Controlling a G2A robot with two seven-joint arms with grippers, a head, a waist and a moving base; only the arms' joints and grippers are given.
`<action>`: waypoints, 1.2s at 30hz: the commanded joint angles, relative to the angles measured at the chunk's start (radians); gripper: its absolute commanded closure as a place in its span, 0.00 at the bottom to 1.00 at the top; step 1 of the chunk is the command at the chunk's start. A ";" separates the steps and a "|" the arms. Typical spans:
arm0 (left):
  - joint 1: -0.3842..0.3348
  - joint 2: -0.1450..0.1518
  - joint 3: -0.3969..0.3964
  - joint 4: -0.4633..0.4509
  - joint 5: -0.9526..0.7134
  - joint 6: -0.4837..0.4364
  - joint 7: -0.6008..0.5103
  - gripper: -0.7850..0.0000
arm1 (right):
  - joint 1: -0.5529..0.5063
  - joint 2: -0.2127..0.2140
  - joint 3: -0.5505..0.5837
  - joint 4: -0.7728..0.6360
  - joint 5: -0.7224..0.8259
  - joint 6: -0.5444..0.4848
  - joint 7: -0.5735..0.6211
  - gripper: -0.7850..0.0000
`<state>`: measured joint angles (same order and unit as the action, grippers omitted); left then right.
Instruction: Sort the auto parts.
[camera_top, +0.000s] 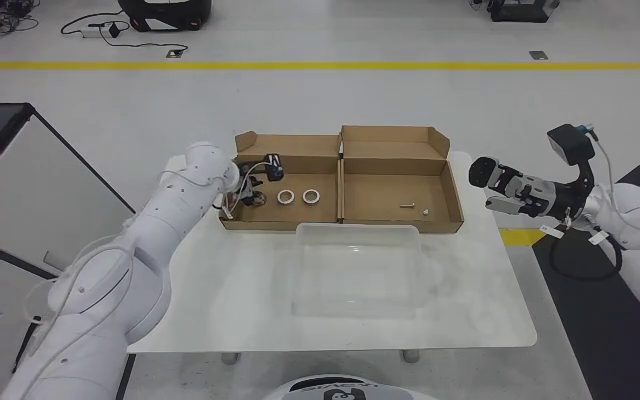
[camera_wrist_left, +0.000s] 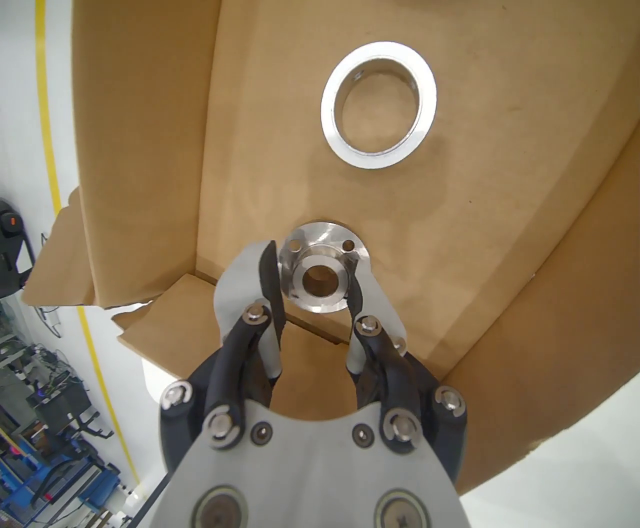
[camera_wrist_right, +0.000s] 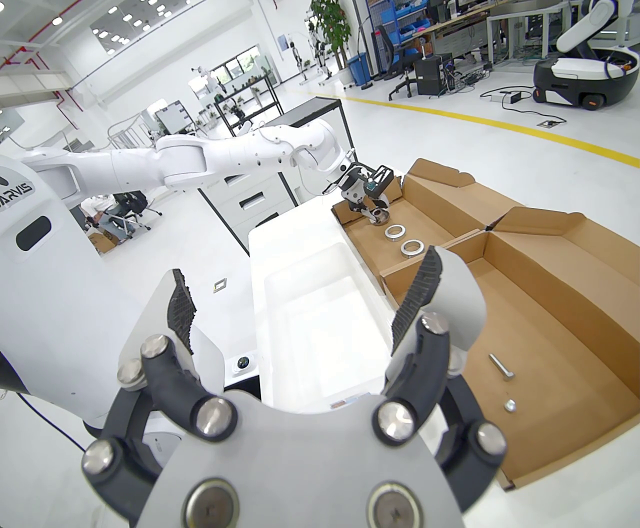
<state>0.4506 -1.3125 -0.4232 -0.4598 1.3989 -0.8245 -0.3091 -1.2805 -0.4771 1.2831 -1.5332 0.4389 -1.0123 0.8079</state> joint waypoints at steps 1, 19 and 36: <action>-0.004 -0.001 0.000 0.009 0.010 0.001 0.016 0.00 | 0.000 0.000 0.000 0.000 0.000 0.000 0.000 0.00; -0.009 0.047 -0.098 -0.153 -0.073 -0.176 0.280 0.00 | 0.000 0.000 0.000 0.000 0.000 0.000 0.000 0.00; 0.230 0.342 -0.314 -0.790 -0.349 -0.188 0.302 0.00 | 0.000 0.000 0.000 0.000 0.000 0.000 0.000 0.00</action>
<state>0.6579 -0.9954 -0.7173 -1.1985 1.0728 -1.0123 0.0033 -1.2805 -0.4771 1.2831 -1.5332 0.4389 -1.0123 0.8079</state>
